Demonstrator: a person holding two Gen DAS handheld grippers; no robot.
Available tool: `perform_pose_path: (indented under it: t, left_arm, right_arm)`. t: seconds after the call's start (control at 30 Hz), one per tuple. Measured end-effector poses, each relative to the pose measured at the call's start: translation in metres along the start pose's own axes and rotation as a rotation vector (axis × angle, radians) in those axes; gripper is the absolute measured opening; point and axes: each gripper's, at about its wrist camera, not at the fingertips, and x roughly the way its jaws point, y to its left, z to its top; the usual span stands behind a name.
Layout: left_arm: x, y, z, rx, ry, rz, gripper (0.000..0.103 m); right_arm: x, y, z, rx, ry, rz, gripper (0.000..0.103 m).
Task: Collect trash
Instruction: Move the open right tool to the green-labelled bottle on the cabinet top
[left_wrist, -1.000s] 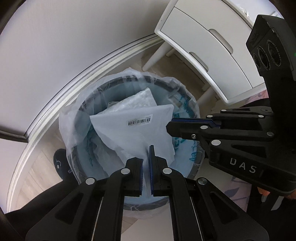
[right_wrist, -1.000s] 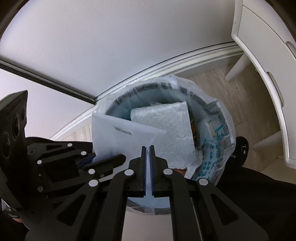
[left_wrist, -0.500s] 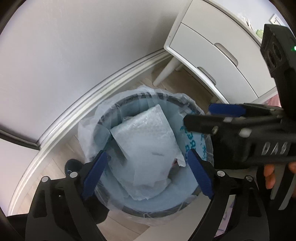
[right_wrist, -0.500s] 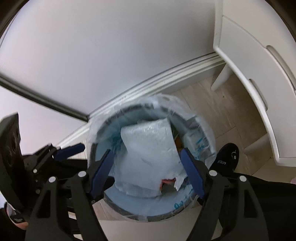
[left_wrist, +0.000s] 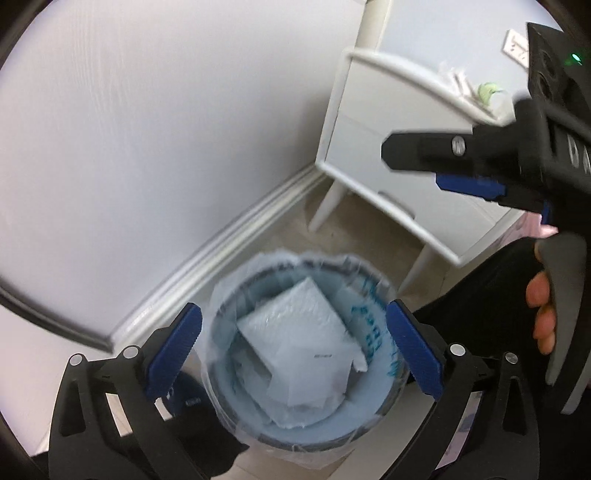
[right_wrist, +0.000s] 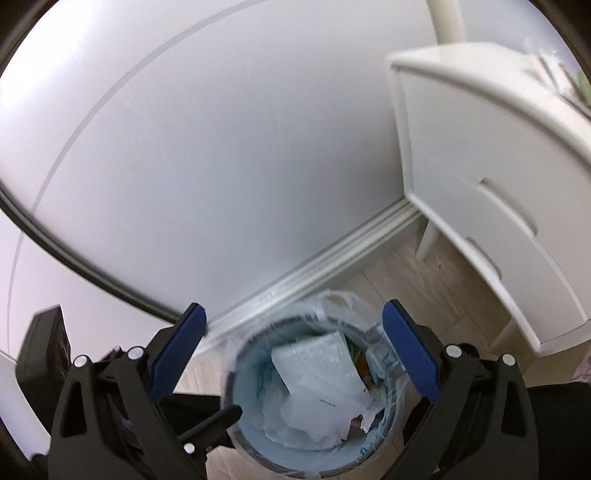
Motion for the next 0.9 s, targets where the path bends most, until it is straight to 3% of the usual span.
perform_pose_path:
  t: [0.1, 0.23, 0.47, 0.6, 0.73, 0.9]
  left_arm:
    - [-0.015, -0.010, 0.013, 0.024, -0.027, -0.009, 0.097]
    - [-0.034, -0.030, 0.038, 0.056, -0.061, -0.075, 0.097]
    - [-0.065, -0.073, 0.092, 0.178, -0.129, -0.106, 0.097]
    - [-0.078, -0.106, 0.127, 0.239, -0.154, -0.143, 0.097]
    - [-0.082, -0.142, 0.158, 0.290, -0.176, -0.178, 0.097]
    - [-0.079, -0.183, 0.188, 0.343, -0.166, -0.223, 0.097]
  right_arm:
    - [-0.030, -0.007, 0.022, -0.012, -0.032, -0.003, 0.094]
    - [-0.077, -0.026, 0.044, -0.013, -0.079, -0.055, 0.094]
    - [-0.154, -0.077, 0.082, 0.022, -0.120, -0.172, 0.094]
    - [-0.197, -0.119, 0.105, 0.106, -0.165, -0.238, 0.094]
    - [-0.221, -0.153, 0.122, 0.182, -0.156, -0.259, 0.094]
    - [-0.237, -0.179, 0.139, 0.183, -0.115, -0.323, 0.094]
